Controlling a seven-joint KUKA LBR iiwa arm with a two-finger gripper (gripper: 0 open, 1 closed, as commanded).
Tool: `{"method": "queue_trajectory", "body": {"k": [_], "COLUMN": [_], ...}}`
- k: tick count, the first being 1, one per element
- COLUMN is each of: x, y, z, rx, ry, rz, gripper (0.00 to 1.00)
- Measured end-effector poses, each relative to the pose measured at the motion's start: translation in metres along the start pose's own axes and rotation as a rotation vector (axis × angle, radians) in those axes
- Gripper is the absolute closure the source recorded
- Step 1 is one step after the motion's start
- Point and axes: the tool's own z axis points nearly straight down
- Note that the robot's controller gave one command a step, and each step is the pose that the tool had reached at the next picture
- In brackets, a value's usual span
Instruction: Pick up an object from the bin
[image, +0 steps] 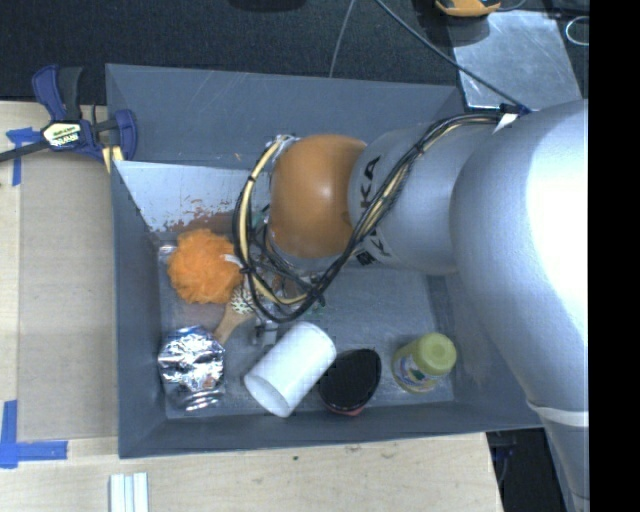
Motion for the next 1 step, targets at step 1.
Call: {"method": "queue_trajectory", "body": {"k": [1], "x": [0.0286], "y": [-0.0301], "z": [-0.0044], "rx": [-0.005], "ry": [-0.016], "rz": [0.079], "gripper": [0.0]}}
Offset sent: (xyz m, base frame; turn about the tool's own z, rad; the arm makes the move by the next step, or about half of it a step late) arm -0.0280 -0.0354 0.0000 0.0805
